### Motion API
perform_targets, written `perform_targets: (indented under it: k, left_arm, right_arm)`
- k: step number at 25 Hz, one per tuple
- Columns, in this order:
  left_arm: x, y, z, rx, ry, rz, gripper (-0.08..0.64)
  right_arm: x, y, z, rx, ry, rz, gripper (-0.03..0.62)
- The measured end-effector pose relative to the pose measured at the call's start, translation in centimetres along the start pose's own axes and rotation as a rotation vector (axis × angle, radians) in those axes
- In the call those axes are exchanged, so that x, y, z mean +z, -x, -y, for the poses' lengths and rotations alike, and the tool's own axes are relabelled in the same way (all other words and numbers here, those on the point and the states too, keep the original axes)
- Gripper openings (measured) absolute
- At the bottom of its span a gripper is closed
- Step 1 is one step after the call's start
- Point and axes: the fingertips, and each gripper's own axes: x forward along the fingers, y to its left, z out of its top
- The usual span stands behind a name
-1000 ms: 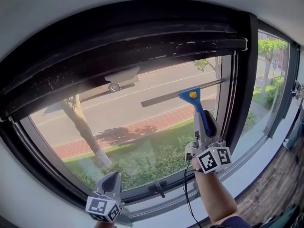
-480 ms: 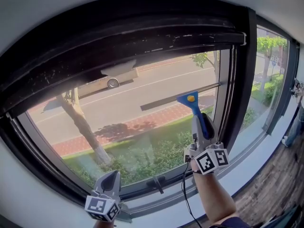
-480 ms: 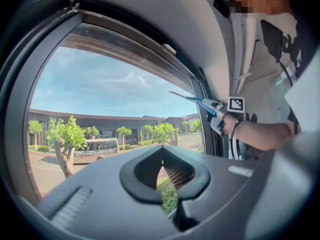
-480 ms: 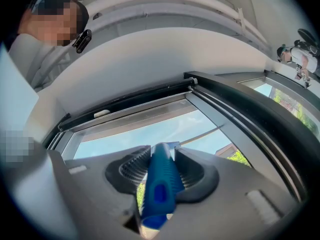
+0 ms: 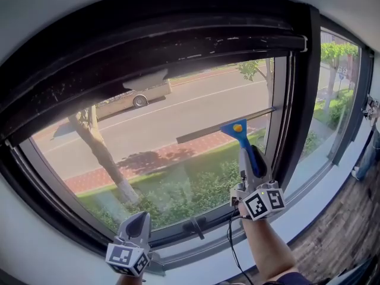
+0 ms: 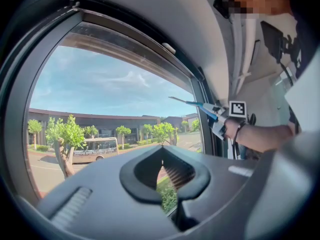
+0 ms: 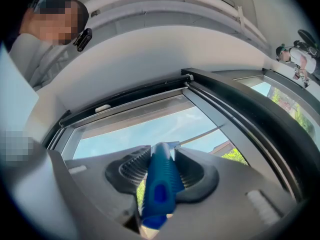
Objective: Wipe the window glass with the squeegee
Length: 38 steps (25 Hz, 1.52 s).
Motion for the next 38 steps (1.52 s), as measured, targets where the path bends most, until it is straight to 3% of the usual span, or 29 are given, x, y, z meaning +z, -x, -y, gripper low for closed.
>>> perform_targets:
  k: [38]
  left_arm:
    - [-2.5, -0.4, 0.4, -0.052, 0.017, -0.074, 0.003]
  right_arm:
    - [-8.0, 7.4, 2.6, -0.076, -0.021, -0.161, 0.149]
